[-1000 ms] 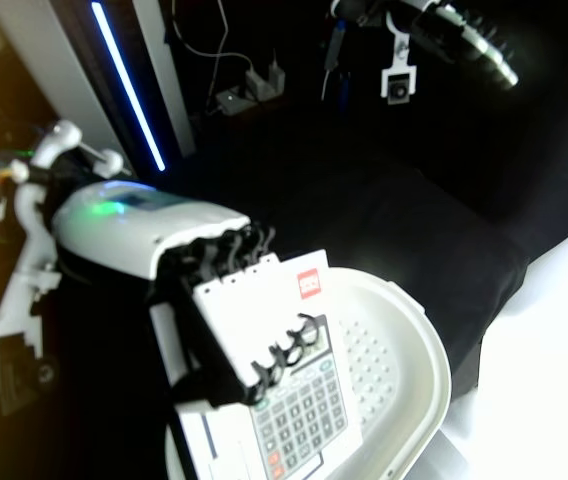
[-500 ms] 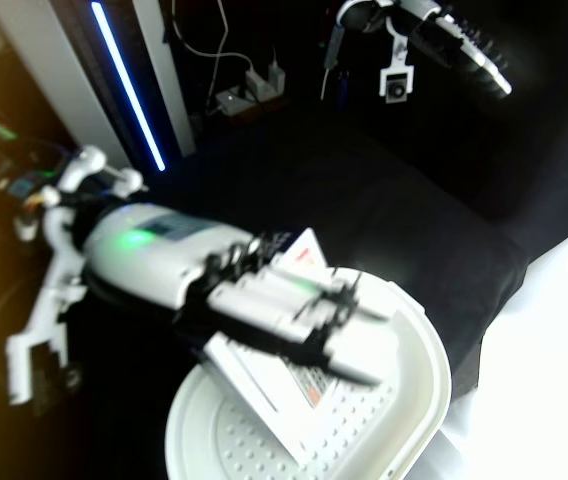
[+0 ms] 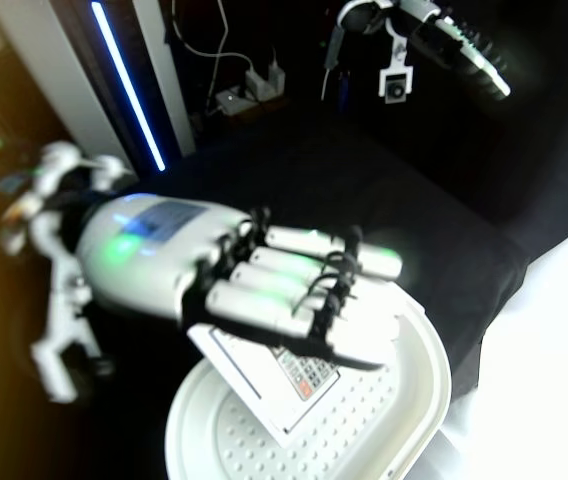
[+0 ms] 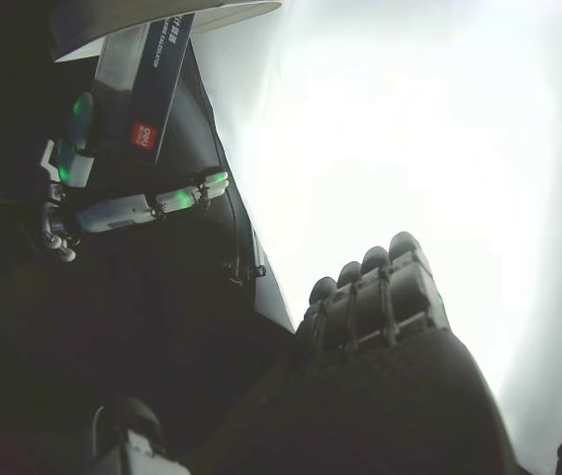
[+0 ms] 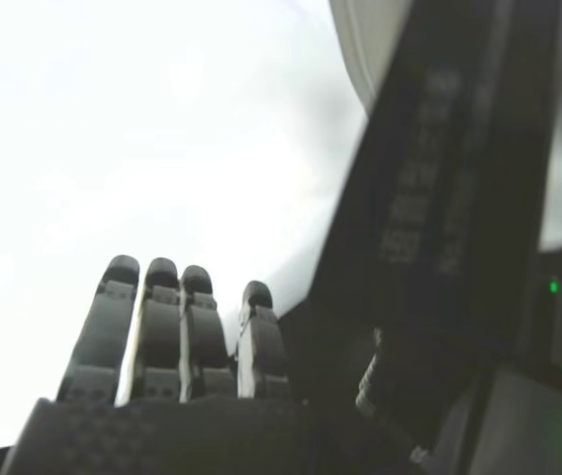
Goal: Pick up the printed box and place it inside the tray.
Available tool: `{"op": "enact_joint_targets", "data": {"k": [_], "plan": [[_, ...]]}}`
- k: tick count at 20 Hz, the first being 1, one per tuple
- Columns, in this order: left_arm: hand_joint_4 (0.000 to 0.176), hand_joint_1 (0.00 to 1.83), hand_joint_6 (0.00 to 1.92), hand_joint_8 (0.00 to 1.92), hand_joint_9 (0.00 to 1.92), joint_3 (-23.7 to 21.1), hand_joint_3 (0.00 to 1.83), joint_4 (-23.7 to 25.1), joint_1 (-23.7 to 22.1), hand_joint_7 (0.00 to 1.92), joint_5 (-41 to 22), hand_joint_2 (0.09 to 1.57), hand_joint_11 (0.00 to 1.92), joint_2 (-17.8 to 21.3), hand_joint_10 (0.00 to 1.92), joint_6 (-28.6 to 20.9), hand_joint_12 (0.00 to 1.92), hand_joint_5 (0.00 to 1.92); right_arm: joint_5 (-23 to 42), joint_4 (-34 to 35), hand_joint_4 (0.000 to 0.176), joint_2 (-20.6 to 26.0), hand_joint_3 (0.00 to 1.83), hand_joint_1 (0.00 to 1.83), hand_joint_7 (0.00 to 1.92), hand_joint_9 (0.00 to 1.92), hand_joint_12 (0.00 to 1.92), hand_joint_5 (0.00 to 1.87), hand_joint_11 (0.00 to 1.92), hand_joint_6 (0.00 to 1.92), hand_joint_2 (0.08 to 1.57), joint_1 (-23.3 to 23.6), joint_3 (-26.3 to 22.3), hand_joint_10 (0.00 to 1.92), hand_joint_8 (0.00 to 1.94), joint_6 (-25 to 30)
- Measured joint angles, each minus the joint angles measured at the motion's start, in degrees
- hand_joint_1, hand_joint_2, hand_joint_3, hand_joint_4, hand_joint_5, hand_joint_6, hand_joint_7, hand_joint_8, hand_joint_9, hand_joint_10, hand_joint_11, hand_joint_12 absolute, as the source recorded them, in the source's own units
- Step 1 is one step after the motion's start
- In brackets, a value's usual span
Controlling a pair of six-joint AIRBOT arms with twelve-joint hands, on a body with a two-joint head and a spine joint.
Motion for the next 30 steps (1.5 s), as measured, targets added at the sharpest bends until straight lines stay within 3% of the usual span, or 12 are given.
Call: {"op": "enact_joint_targets", "data": {"k": [2,3,11,15,16,17,18,22,23,28,29,30], "plan": [[0.0,0.0,0.0,0.0,0.0,0.0,0.01,-0.2,0.13,0.0,0.07,0.82,0.0,0.0,0.0,-0.02,0.0,0.0,3.41,-0.07,0.176,-1.18,0.0,0.59,0.0,0.0,0.0,0.0,0.0,0.0,0.62,-1.95,5.49,0.0,0.0,16.28],[0.0,0.0,0.0,0.0,0.0,0.0,0.01,-0.61,0.13,0.0,0.09,0.82,0.0,0.0,0.0,-0.02,0.0,0.0,3.39,0.22,0.176,-1.44,0.01,0.63,0.0,0.0,0.0,0.0,0.0,0.0,0.64,-2.49,6.64,0.0,0.0,18.64],[0.004,0.0,0.0,0.0,0.0,0.0,0.0,-1.81,0.24,0.0,0.24,0.81,0.0,-0.63,0.0,-0.17,0.0,0.0,5.51,-0.59,0.176,-2.73,0.0,0.63,0.0,0.0,0.0,0.0,0.0,0.0,0.62,-3.54,7.37,0.0,0.0,22.45],[0.026,0.0,0.0,0.0,0.0,0.0,0.0,-0.35,0.28,0.0,0.28,0.81,0.0,-0.63,0.0,-0.2,0.0,0.0,7.34,-3.23,0.176,-2.54,0.01,0.61,0.0,0.0,0.0,0.0,0.0,0.0,0.65,-3.54,7.37,0.0,0.0,27.96],[0.045,0.0,0.0,0.0,0.0,0.0,0.0,-0.33,0.28,0.0,0.33,0.79,0.0,-0.52,0.0,-0.22,0.0,0.0,9.33,-3.56,0.176,-2.36,0.0,0.55,0.0,0.0,0.63,0.0,0.0,0.0,0.67,-4.07,7.02,0.0,0.0,29.16],[0.045,0.0,0.0,0.0,0.0,0.0,0.0,-0.02,0.28,0.0,0.39,0.79,0.0,-0.15,0.0,-0.22,0.0,0.0,10.75,-3.39,0.176,-2.01,0.0,0.55,0.0,0.0,0.63,0.0,0.0,0.0,0.67,-4.2,6.21,0.0,0.0,29.33],[0.064,0.0,0.0,0.0,0.0,0.0,0.0,-0.11,0.26,0.0,0.46,0.78,0.0,0.68,0.0,-0.22,0.0,0.0,12.55,-3.76,0.176,-1.29,0.0,0.53,0.0,0.0,1.29,0.0,0.0,0.0,0.64,-4.59,4.87,0.0,0.0,29.42],[0.075,0.0,0.0,0.0,0.0,-0.57,0.0,-0.15,-1.33,0.0,-0.52,0.78,0.0,2.08,0.0,0.96,0.0,0.0,18.84,-4.13,0.176,1.07,0.0,0.54,0.0,0.0,1.49,0.0,0.0,0.0,0.71,-7.1,0.31,0.0,0.0,29.53],[0.098,0.0,0.0,0.0,0.0,-1.88,0.0,0.68,-1.51,0.0,-1.62,0.76,0.01,3.02,0.0,2.56,0.0,0.0,20.98,-4.15,0.176,1.81,0.0,0.6,0.0,0.0,1.9,0.0,0.0,0.0,0.79,-8.33,-1.38,0.0,0.0,29.53],[0.122,0.06,0.0,0.0,0.0,-5.86,0.0,3.65,-1.44,0.0,-7.61,0.78,0.0,5.03,0.0,7.37,0.0,0.0,29.88,-4.04,0.176,5.11,0.0,0.59,0.0,0.0,1.92,0.0,0.0,0.0,0.74,-13.44,-8.26,0.0,0.0,28.35],[0.104,0.09,0.0,0.0,0.0,-6.47,0.02,3.63,-1.2,0.0,-8.92,0.92,0.0,5.2,0.0,8.48,0.0,0.0,32.59,-3.69,0.176,5.73,0.0,0.65,0.0,0.0,1.03,0.0,0.0,0.0,0.64,-15.04,-9.75,0.0,0.0,27.1],[0.085,0.13,0.0,0.0,0.0,-6.99,0.01,3.87,-1.14,0.0,-9.31,0.97,0.0,5.33,0.0,9.29,0.0,0.0,34.75,-3.08,0.176,6.16,0.01,0.58,0.0,0.0,0.54,0.0,0.0,0.0,0.65,-16.28,-10.93,0.0,0.0,26.29]]}}
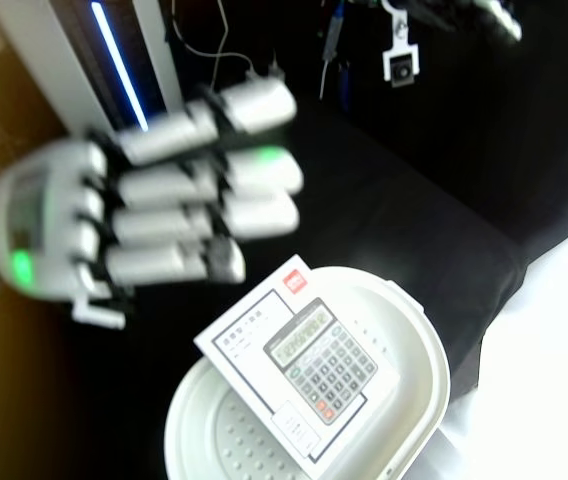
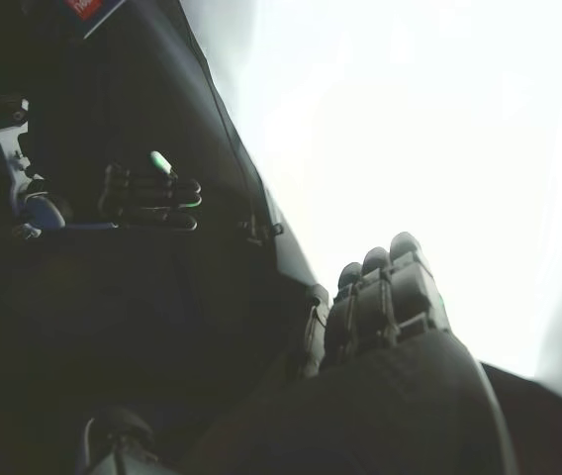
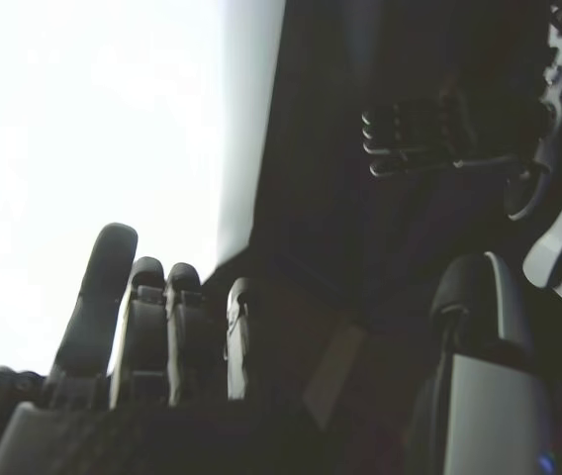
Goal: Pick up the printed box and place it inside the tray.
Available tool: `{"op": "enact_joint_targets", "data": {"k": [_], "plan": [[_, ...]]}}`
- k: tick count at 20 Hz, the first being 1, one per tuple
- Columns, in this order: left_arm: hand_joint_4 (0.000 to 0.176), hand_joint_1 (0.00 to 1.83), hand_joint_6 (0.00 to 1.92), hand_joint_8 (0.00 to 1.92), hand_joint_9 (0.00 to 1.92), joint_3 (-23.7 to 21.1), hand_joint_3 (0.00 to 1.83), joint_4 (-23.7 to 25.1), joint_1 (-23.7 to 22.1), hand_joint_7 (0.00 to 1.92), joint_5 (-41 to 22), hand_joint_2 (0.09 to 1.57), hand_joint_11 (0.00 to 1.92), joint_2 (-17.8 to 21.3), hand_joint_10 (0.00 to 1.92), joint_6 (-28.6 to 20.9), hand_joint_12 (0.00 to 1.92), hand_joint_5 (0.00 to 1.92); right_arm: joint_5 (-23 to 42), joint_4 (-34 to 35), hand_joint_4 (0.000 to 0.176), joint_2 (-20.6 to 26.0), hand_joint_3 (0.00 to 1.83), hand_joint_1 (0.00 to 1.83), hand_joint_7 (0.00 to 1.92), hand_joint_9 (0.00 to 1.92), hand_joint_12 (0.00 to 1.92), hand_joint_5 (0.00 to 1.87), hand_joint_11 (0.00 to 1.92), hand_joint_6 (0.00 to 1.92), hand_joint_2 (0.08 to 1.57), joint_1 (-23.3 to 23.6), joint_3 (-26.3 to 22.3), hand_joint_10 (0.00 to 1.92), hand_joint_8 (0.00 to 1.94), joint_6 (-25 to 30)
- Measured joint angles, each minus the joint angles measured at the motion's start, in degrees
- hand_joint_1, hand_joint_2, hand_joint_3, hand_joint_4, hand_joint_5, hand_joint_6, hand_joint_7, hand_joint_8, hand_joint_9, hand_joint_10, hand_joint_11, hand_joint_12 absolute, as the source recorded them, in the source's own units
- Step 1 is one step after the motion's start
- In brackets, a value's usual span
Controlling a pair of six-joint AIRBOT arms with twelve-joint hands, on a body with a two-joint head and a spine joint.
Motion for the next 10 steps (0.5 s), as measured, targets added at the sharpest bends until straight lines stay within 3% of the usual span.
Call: {"op": "enact_joint_targets", "data": {"k": [1,2,4,7,10], "plan": [[0.085,0.13,0.0,0.0,0.0,-0.31,0.01,0.46,0.0,0.0,-0.28,0.97,0.0,0.24,0.0,0.11,0.0,0.0,1.33,0.26,0.176,0.37,0.01,0.58,0.0,0.0,0.54,0.0,0.0,0.0,0.65,-0.79,-0.85,0.0,0.0,-0.26],[0.073,0.15,0.0,0.0,0.0,-0.87,0.0,1.05,0.15,0.0,-1.16,0.93,0.0,0.52,0.0,0.48,0.0,0.0,3.45,0.92,0.176,0.9,0.0,0.52,0.0,0.0,0.03,0.0,0.0,0.0,0.64,-1.86,-1.92,0.0,0.0,-0.55],[0.089,0.05,0.0,0.0,0.0,-1.49,0.0,2.32,0.39,0.0,-2.75,0.84,0.04,0.9,0.0,1.11,0.03,0.0,7.19,1.9,0.176,1.97,0.0,0.57,0.0,0.0,0.0,0.0,0.0,0.0,0.66,-3.65,-3.13,0.0,0.0,-0.81],[0.065,0.06,0.0,0.0,0.0,-2.29,0.0,1.84,1.33,0.0,-4.2,0.8,0.0,1.25,0.0,1.31,0.0,0.0,9.86,3.08,0.176,2.91,0.01,0.6,0.0,0.0,0.0,0.0,0.0,0.0,0.67,-5.49,-4.33,0.0,0.0,-1.4],[0.074,0.01,0.0,0.0,0.0,-2.95,0.0,1.92,1.44,0.0,-4.87,0.79,0.0,0.81,0.0,1.73,0.0,0.0,15.1,6.29,0.176,3.76,0.02,0.54,0.0,0.0,0.01,0.0,0.03,0.0,0.77,-10.73,-6.73,0.0,0.0,-1.68]]}}
